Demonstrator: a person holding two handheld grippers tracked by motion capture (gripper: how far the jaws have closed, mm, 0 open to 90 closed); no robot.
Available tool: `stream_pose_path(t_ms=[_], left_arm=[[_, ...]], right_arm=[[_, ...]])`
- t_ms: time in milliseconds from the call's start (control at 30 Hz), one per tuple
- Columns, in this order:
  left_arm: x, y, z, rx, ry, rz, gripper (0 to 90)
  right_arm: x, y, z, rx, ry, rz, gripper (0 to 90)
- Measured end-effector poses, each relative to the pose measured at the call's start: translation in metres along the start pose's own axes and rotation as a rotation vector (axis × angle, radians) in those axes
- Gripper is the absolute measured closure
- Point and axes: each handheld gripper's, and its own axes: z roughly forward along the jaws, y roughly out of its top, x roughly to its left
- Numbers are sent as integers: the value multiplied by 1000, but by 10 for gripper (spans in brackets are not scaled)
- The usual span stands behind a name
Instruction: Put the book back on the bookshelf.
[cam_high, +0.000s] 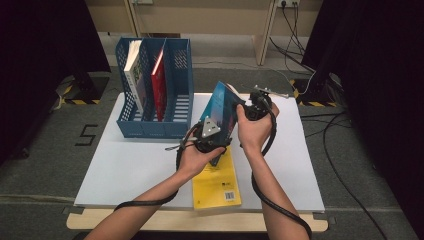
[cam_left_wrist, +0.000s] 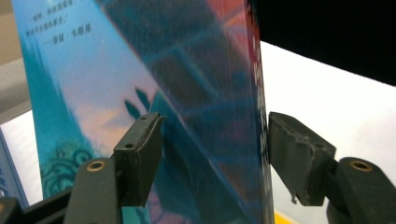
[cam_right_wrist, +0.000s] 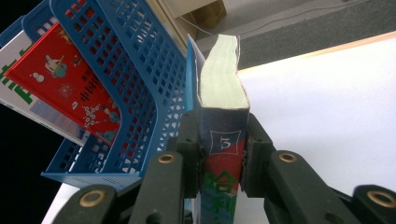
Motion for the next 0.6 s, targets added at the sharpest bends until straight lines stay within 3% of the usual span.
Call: stream_pose_path(t_ms=[600], left_arm=[[-2, 18, 8, -28, 81, 38, 317]], right_arm=[[12, 0, -1, 0, 6, -19, 734]])
